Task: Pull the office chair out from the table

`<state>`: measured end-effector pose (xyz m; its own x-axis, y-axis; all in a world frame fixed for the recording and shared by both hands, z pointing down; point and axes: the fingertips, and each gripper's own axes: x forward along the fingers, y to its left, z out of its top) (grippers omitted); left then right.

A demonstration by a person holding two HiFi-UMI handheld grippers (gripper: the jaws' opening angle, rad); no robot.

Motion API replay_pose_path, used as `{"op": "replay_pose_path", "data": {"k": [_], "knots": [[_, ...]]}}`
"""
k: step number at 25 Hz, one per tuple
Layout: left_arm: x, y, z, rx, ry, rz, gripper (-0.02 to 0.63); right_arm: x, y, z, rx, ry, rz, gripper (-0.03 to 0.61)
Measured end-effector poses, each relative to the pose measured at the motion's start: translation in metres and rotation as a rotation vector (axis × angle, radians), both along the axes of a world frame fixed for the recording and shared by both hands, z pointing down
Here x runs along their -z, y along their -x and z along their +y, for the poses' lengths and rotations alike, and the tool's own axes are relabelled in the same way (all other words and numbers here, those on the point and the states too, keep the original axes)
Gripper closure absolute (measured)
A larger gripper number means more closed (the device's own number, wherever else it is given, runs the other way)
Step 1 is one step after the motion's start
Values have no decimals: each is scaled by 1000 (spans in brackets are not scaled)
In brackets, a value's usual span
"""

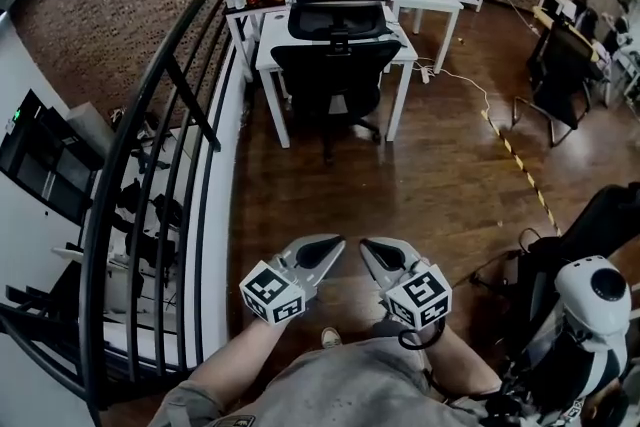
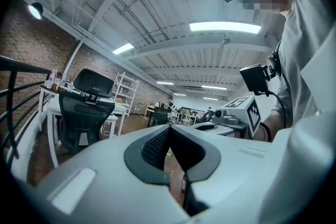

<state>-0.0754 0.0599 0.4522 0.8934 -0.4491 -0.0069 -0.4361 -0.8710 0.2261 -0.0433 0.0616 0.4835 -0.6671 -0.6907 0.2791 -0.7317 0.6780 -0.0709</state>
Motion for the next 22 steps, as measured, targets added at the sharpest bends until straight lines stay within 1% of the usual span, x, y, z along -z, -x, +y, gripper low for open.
{"op": "replay_pose_path", "data": {"k": [5, 10, 15, 22], "knots": [[2, 6, -16, 11, -11, 0, 627, 3, 4, -16, -7, -19, 3, 572], [3, 2, -50, 23, -23, -1, 627, 5, 0, -52, 1, -36, 6, 572], [-6, -12, -105, 42, -33, -17, 627, -2, -16, -109, 12, -57, -15, 572], [-2, -49, -189, 71, -32, -40, 627, 4, -54, -197, 49, -59, -33, 572]]}}
